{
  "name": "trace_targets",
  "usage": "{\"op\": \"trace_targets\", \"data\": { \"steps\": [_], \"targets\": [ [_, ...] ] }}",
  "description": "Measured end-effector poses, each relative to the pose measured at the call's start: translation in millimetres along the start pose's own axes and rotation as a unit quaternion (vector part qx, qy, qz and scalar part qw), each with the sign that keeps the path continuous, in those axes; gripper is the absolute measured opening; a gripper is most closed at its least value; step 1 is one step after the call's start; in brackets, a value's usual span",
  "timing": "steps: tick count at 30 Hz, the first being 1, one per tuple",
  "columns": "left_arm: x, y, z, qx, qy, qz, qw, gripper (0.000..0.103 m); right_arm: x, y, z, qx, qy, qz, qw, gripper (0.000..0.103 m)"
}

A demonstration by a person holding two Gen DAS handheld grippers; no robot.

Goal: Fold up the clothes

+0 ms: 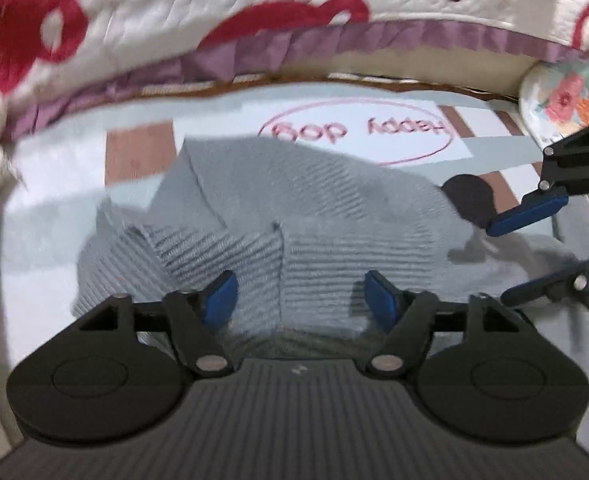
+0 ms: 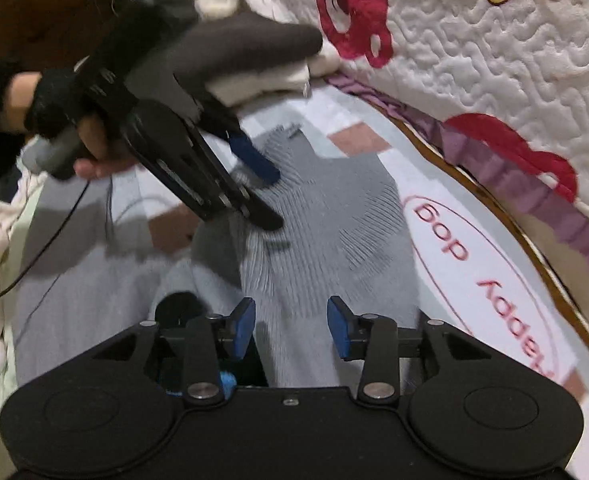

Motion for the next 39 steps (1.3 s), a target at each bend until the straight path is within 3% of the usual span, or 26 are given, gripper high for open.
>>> {"op": "trace_targets", "data": {
  "steps": [2, 3, 5, 10, 14, 16, 18, 22, 25, 28, 30, 33, 39],
  "targets": [
    [-9, 1, 2, -0.029, 0.017, 0.015, 0.9993, 0.064, -4, -9, 2, -0.013, 0.005, 0.007, 1.000, 0.049],
    [-13, 2, 3, -0.039, 0.018, 0.021, 0.9989, 0.036, -5, -12, 5, -0.018, 0.007, 0.009, 1.000, 0.051],
    [-21, 7, 8, -0.050, 0.000, 0.033, 0.9982, 0.009, -7, -19, 11, -0.028, 0.011, 0.013, 0.999, 0.054],
    [-32, 22, 24, -0.061, -0.049, 0.058, 0.9952, 0.005, -16, -36, 23, -0.029, 0.003, 0.014, 0.999, 0.059],
    [-35, 42, 38, -0.091, -0.071, 0.082, 0.9899, 0.005, -25, -48, 32, -0.029, -0.010, 0.013, 0.999, 0.066],
    [-36, 47, 42, -0.105, -0.076, 0.076, 0.9887, 0.005, -26, -50, 36, -0.023, -0.021, 0.018, 0.999, 0.067],
    [-36, 48, 41, -0.110, -0.063, 0.064, 0.9899, 0.005, -26, -52, 39, -0.010, -0.033, 0.021, 0.999, 0.068],
    [-34, 62, 39, -0.151, -0.024, 0.084, 0.9846, 0.004, -14, -51, 38, 0.040, -0.017, 0.018, 0.999, 0.068],
    [-34, 74, 45, -0.209, -0.002, 0.085, 0.9742, 0.004, -5, -47, 36, 0.085, -0.017, 0.019, 0.996, 0.068],
    [-38, 76, 42, -0.261, 0.069, 0.060, 0.9609, 0.004, -3, -48, 34, 0.159, -0.074, -0.005, 0.984, 0.067],
    [-45, 76, 41, -0.262, 0.084, 0.053, 0.9600, 0.004, -5, -45, 28, 0.194, -0.101, -0.006, 0.976, 0.065],
    [-61, 78, 48, -0.253, 0.068, 0.032, 0.9646, 0.004, -15, -32, 10, 0.222, -0.107, -0.001, 0.969, 0.063],
    [-98, 67, 58, -0.195, 0.033, -0.024, 0.9799, 0.005, -39, -7, -30, 0.157, -0.049, 0.022, 0.986, 0.063]
  ]
}}
Point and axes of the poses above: each gripper's, at about its wrist camera, not at the fingertips, and y roughly against the way its jaws point, z to its right, x to its top, the point moved 7 cm from there along -y, roughly the way its jaws point, and after that the axes turned 4 degrees about z, right-handed, at the moved point
